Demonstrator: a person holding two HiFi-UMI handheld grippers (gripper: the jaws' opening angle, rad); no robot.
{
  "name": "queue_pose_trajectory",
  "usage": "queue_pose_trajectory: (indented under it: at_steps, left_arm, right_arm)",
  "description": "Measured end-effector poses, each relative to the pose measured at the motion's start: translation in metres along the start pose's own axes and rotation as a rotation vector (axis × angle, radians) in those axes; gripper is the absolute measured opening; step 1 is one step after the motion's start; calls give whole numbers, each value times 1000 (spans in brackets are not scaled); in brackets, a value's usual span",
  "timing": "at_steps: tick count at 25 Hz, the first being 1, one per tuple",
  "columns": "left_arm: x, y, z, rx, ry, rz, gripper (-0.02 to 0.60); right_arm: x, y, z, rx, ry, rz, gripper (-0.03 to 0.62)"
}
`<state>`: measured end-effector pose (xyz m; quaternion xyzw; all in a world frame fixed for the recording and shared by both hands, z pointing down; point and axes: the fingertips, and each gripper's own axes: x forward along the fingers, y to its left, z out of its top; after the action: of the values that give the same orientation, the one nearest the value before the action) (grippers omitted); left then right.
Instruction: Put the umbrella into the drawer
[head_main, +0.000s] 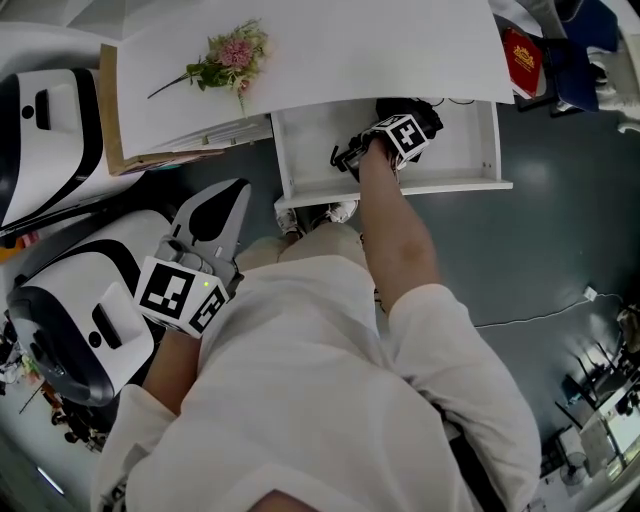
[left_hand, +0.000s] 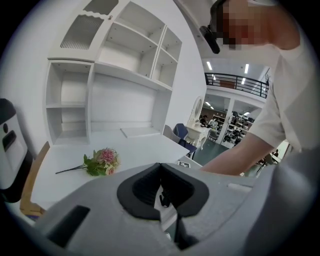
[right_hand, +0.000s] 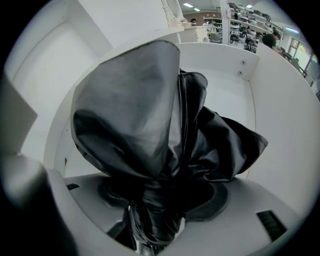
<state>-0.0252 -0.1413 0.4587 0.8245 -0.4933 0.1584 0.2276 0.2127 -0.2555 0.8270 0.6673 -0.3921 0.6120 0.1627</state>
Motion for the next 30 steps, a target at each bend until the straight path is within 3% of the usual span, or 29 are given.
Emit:
queue_pose_trajectory:
  at_steps: [4,8,25,30]
  left_arm:
    - [-15,12,-6,-22,-7,15,14]
    - [-21,22,-13,-22,-14,-3,14]
    - [-40,25,-2,-20,-134,-104,14]
    - [-47,37,-10,-46,-139,-113,14]
  right_arm:
    - [-1,5,1,27,-13,59,307]
    - [-6,17,2,-19,4,152,399]
    - [-91,22,24,-57,-133,278,400]
    - [-117,31,30,-70,-185,347,363]
